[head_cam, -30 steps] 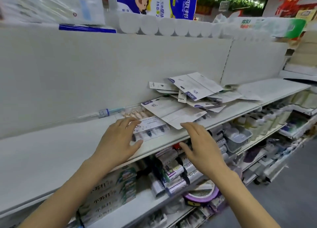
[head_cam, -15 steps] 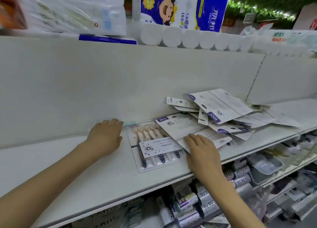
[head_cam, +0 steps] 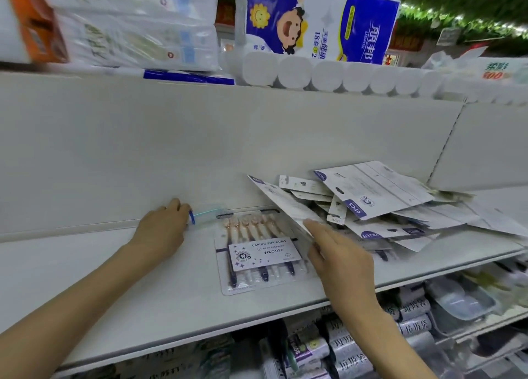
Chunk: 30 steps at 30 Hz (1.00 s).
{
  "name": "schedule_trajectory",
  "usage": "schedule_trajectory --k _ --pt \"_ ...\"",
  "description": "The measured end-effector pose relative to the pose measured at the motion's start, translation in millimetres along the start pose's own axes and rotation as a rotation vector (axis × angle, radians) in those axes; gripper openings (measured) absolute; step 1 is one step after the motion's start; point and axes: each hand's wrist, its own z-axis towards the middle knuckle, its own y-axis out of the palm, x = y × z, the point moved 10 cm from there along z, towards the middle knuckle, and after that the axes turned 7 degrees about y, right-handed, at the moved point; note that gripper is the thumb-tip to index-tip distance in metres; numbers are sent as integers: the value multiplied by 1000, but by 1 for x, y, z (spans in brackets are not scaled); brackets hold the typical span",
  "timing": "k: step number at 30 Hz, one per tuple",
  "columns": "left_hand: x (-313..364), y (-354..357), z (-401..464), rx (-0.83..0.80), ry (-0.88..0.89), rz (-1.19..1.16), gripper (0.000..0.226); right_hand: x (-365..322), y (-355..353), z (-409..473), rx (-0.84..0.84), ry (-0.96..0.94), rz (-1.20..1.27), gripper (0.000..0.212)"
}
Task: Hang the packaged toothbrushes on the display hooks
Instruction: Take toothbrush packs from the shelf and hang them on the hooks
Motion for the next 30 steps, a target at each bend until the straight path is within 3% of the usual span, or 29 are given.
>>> schedule_trajectory --k 5,12,14,18,20,23,30 --pt "-8 -37 -38 148 -79 -338 23 -19 -29 -1 163 -62 222 25" --pt "-15 -83 -115 280 -200 -529 23 -27 -51 0 212 50 573 31" --pt "-19 -86 -137 290 -226 -638 19 -28 -52 -1 164 117 701 35" --pt "-15 -82 -177 330 -256 -1158 15 -39 -51 -12 2 305 1053 20" --pt "-13 -83 -198 342 -285 -1294 18 -53 -50 -20 -71 349 1209 16" --pt "-14 -87 -232 387 -327 -1354 20 -79 -37 -36 -208 367 1345 16" --pt "-46 -88 -328 579 -519 -1394 24 -152 0 -85 -571 410 1412 20"
